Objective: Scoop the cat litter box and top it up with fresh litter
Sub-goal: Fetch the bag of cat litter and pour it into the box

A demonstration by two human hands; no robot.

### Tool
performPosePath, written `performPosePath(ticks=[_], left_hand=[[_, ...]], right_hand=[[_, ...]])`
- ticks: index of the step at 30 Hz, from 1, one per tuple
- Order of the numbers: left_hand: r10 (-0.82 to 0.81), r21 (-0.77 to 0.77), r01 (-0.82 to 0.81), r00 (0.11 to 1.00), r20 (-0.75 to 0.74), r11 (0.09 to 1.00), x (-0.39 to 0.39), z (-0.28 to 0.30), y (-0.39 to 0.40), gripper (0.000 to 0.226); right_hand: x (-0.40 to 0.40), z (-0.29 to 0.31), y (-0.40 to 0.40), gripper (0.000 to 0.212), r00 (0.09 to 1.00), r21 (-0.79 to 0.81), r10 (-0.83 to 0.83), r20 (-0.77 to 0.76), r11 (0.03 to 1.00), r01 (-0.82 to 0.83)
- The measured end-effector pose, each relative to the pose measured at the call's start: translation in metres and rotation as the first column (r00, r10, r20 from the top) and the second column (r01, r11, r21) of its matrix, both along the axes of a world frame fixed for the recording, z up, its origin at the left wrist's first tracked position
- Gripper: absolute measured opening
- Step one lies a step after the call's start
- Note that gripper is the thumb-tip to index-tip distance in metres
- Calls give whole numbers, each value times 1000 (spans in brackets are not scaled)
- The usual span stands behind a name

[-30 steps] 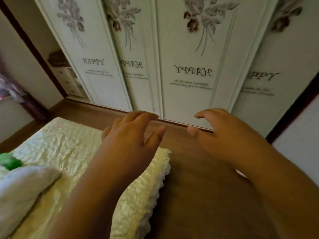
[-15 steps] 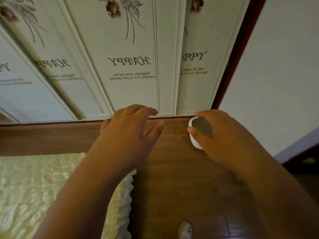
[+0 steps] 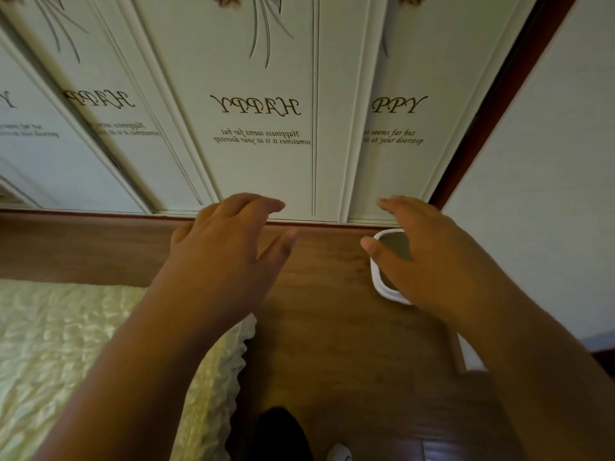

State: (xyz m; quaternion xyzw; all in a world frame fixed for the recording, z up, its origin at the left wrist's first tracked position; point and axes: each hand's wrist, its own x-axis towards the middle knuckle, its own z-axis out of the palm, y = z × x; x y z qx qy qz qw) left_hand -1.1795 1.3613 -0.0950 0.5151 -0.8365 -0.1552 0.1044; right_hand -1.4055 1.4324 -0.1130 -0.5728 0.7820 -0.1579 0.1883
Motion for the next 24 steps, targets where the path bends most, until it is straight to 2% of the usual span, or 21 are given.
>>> performPosePath(ticks=[10, 18, 24], left_hand=[[-6, 9, 7, 1000, -27, 1000, -25, -20, -158, 57], [-54, -11, 54, 999, 9, 998, -43, -4, -306, 58], [-12, -2, 12, 1000, 25, 1000, -45, 0, -379, 61]], right_hand=[[-27, -18, -139, 65, 1000, -2, 16, 8, 1000, -16], [-31, -6, -280, 64, 999, -79, -29, -21, 996, 28], [-34, -6, -372, 63, 999, -71, 41, -18, 997, -42]])
